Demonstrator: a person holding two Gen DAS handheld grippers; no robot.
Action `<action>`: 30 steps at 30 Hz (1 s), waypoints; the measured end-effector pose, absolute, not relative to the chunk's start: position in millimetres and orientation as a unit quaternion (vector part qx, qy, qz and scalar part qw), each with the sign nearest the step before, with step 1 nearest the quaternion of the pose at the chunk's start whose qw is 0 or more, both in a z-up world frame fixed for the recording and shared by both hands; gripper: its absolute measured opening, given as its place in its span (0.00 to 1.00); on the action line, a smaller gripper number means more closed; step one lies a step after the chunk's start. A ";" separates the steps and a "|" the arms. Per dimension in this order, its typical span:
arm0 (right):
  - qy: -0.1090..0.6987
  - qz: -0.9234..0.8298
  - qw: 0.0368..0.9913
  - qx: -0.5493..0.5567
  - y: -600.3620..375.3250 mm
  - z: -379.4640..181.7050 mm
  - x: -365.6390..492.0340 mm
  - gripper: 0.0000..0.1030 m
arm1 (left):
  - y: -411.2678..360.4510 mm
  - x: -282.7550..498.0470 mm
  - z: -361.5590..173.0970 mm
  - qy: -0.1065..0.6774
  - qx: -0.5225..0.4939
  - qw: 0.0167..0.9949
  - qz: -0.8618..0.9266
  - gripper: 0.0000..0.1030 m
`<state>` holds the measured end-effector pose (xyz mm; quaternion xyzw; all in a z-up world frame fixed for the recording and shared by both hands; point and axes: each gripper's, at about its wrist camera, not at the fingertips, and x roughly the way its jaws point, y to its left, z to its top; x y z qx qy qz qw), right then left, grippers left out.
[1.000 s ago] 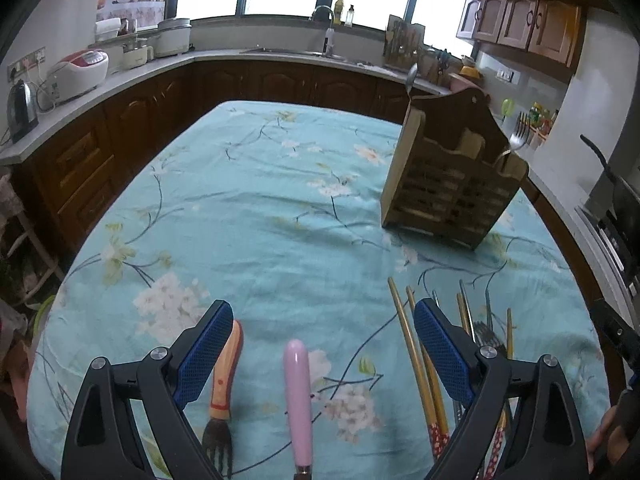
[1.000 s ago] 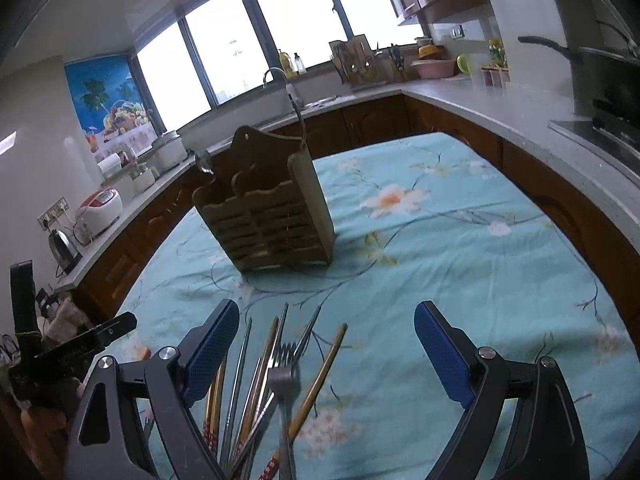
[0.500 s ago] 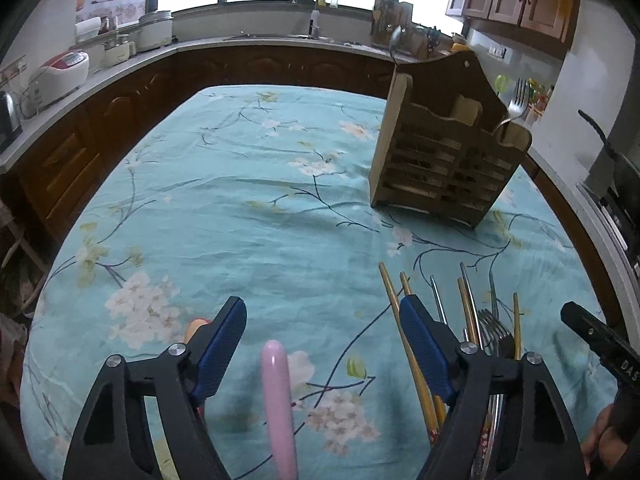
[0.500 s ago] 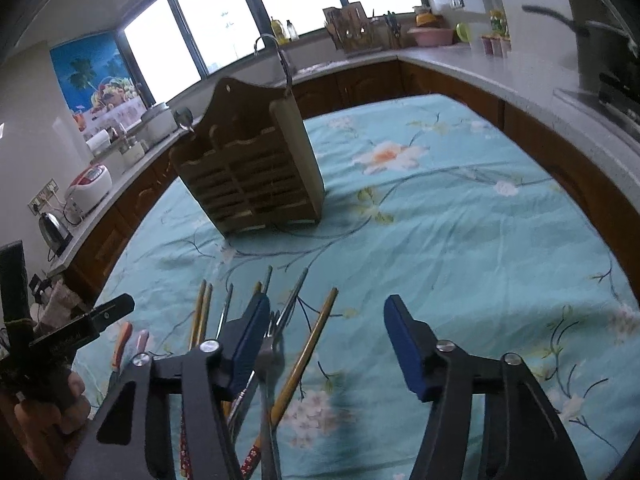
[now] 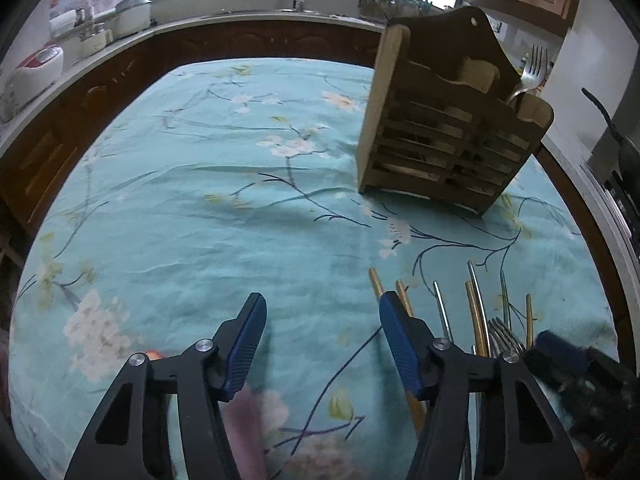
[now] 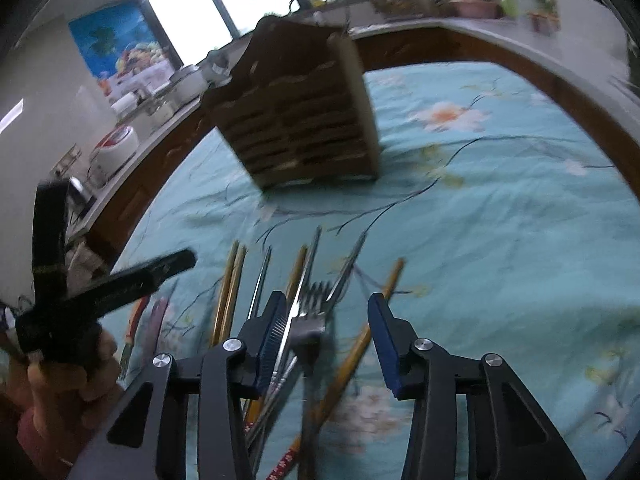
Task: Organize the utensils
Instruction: 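Grasp a wooden chopstick with the left tool while the right tool grasps a fork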
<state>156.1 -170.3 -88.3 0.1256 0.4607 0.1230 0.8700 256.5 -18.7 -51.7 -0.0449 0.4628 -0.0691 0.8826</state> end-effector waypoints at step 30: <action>0.495 0.139 0.845 0.148 -193.4 -99.7 192.6 0.08 | -42.6 296.9 -71.6 0.500 0.013 0.853 -0.146 0.10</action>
